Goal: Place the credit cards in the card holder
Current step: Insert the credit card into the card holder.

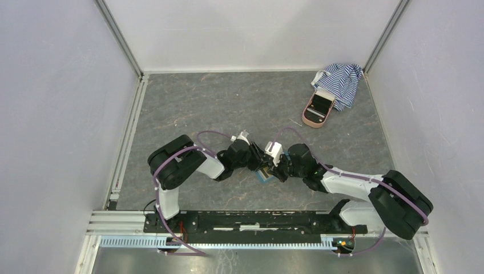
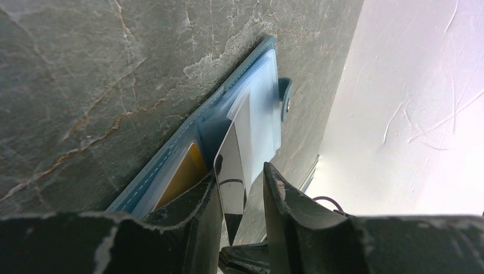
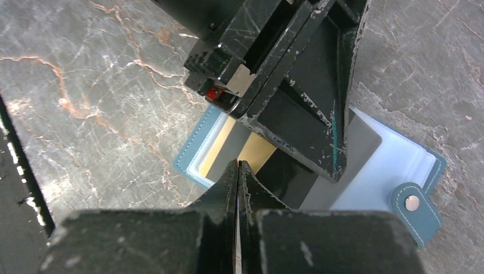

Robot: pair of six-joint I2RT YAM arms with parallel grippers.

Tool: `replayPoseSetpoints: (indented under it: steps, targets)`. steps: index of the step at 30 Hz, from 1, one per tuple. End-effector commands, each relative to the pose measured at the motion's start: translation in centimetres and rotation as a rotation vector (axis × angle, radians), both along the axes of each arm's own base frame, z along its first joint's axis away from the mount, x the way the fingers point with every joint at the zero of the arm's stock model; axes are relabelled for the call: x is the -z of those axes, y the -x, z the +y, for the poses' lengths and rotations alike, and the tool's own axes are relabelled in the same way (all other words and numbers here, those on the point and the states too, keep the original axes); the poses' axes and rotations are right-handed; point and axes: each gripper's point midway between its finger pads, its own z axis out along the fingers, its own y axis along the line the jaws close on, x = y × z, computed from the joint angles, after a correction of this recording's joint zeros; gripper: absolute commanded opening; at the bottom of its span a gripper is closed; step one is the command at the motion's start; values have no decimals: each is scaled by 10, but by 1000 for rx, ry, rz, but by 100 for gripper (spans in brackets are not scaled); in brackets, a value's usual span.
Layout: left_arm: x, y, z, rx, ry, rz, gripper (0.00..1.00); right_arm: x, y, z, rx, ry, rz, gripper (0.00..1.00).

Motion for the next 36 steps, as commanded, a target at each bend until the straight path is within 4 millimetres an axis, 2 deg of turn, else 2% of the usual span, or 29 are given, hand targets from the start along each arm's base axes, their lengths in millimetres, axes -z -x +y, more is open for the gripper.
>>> replayPoseSetpoints:
  steps: [1, 24, 30, 36]
  targets:
    - [3, 1, 0, -8, 17, 34, 39, -12, -20, 5, 52, 17, -83, 0]
    - [-1, 2, 2, 1, 18, 36, 41, -6, -44, -14, 166, 147, -138, 0]
    - [-2, 2, 0, 5, 22, 35, 41, -9, -34, -4, 102, 106, -113, 0]
    - [-5, 3, 2, 7, 21, 33, 42, -3, -47, -17, 174, 177, -138, 0]
